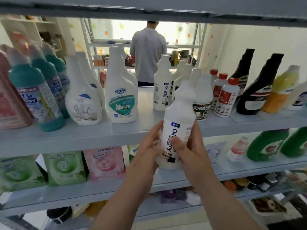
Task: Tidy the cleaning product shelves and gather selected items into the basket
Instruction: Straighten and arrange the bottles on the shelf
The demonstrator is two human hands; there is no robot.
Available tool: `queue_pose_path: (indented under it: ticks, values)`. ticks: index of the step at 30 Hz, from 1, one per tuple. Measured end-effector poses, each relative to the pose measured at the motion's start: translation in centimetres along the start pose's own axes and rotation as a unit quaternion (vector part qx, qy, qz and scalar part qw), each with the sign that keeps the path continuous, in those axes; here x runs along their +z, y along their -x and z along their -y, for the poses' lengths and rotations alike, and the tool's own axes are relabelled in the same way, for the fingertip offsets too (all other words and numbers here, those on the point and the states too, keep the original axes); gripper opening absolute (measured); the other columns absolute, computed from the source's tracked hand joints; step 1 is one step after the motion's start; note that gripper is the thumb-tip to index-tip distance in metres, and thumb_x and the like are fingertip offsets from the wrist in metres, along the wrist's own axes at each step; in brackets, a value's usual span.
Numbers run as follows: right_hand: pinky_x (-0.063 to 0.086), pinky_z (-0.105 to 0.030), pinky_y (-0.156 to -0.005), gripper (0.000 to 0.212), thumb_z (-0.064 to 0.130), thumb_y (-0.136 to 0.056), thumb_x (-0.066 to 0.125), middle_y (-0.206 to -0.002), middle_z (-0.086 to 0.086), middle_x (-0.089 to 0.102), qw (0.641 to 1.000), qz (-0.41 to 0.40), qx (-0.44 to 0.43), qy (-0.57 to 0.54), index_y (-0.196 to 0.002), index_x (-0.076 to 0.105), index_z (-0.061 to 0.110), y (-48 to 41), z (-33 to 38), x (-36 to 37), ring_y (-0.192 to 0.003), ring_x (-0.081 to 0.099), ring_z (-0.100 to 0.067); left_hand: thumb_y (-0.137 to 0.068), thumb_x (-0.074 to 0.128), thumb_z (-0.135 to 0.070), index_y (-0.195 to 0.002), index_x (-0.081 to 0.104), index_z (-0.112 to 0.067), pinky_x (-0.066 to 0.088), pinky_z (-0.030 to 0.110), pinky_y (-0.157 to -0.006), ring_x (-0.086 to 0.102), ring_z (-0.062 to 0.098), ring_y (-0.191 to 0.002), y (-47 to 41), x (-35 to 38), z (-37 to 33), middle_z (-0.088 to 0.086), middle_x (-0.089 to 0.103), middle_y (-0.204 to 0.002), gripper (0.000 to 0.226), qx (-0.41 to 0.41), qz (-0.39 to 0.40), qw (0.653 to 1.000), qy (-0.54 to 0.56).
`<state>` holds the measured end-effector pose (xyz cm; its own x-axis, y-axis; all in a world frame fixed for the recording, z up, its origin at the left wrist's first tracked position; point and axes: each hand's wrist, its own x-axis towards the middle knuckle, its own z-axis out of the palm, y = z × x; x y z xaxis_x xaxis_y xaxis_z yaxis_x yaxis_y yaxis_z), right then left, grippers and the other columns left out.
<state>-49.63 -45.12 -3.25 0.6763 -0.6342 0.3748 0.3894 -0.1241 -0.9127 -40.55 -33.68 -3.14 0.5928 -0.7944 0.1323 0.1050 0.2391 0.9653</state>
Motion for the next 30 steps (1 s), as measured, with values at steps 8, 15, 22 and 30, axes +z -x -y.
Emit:
queue_pose_path:
  ticks: [8, 15, 22, 30]
  values:
    - [0.048, -0.058, -0.108, 0.093, 0.038, -0.083, 0.078, -0.149, 0.007, 0.057, 0.997, -0.025, -0.061, 0.049, -0.159, 0.026, 0.041, -7.6, 0.0, -3.2, -0.135, 0.057, -0.018, -0.094, 0.063, -0.025, -0.128, 0.047, -0.046, 0.051, 0.029, -0.095, 0.060, -0.006, -0.109, -12.8, 1.3, -3.3, -0.022, 0.056, -0.123, 0.044, 0.087, -0.151, 0.953, -0.247]
    - [0.047, -0.056, -0.111, 0.095, 0.030, -0.085, 0.078, -0.153, 0.011, 0.053, 0.993, -0.011, -0.082, 0.089, -0.160, 0.022, 0.043, -10.2, -1.0, -4.2, -0.138, 0.053, -0.013, -0.049, 0.020, -0.092, -0.158, 0.022, -0.020, 0.038, 0.045, -0.112, 0.047, 0.035, -0.133, -20.1, 4.3, -5.8, 0.015, 0.041, -0.153, 0.131, 0.039, -0.162, 0.950, -0.263]
    - [0.047, -0.033, -0.112, 0.093, 0.045, -0.084, 0.074, -0.158, 0.020, 0.043, 0.988, -0.020, -0.117, 0.101, -0.159, 0.019, 0.048, -10.4, -0.9, -4.5, -0.143, 0.045, -0.003, -0.073, 0.044, -0.080, -0.158, 0.013, -0.019, 0.039, 0.037, -0.099, 0.050, 0.029, -0.130, -19.2, 3.8, -5.2, 0.011, 0.042, -0.151, 0.110, 0.021, -0.161, 0.911, -0.378]
    - [0.047, -0.020, -0.107, 0.089, 0.021, -0.089, 0.073, -0.158, 0.013, 0.045, 0.986, -0.034, -0.130, 0.099, -0.160, 0.022, 0.038, -9.1, -1.3, -3.6, -0.142, 0.047, -0.005, -0.082, 0.077, -0.023, -0.146, 0.013, -0.043, 0.051, 0.035, -0.091, 0.057, 0.015, -0.113, -13.9, 0.2, -2.1, -0.002, 0.046, -0.140, 0.093, 0.131, -0.190, 0.882, -0.411]
